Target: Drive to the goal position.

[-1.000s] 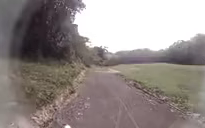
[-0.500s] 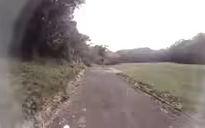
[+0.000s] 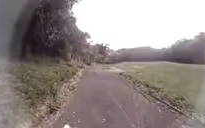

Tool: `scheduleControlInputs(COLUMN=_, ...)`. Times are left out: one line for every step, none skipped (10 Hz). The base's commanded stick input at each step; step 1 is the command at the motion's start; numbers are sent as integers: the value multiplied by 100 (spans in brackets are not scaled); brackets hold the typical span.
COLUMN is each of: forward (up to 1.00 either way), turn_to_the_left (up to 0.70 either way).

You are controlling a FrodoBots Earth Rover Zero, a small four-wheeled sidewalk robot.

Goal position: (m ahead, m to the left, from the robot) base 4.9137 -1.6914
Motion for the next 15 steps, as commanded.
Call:
scheduleControlInputs(forward=85, turn_to_the_left=0)
scheduleControlInputs(forward=85, turn_to_the_left=0)
scheduleControlInputs(forward=85, turn_to_the_left=0)
scheduleControlInputs(forward=85, turn_to_the_left=0)
scheduleControlInputs(forward=85, turn_to_the_left=0)
scheduleControlInputs(forward=85, turn_to_the_left=0)
scheduleControlInputs(forward=85, turn_to_the_left=0)
scheduleControlInputs(forward=85, turn_to_the_left=0)
scheduleControlInputs(forward=85, turn_to_the_left=0)
scheduleControlInputs(forward=85, turn_to_the_left=0)
scheduleControlInputs(forward=85, turn_to_the_left=0)
scheduleControlInputs(forward=85, turn_to_the_left=5)
scheduleControlInputs(forward=85, turn_to_the_left=10)
scheduleControlInputs(forward=85, turn_to_the_left=15)
scheduleControlInputs(forward=85, turn_to_the_left=9)
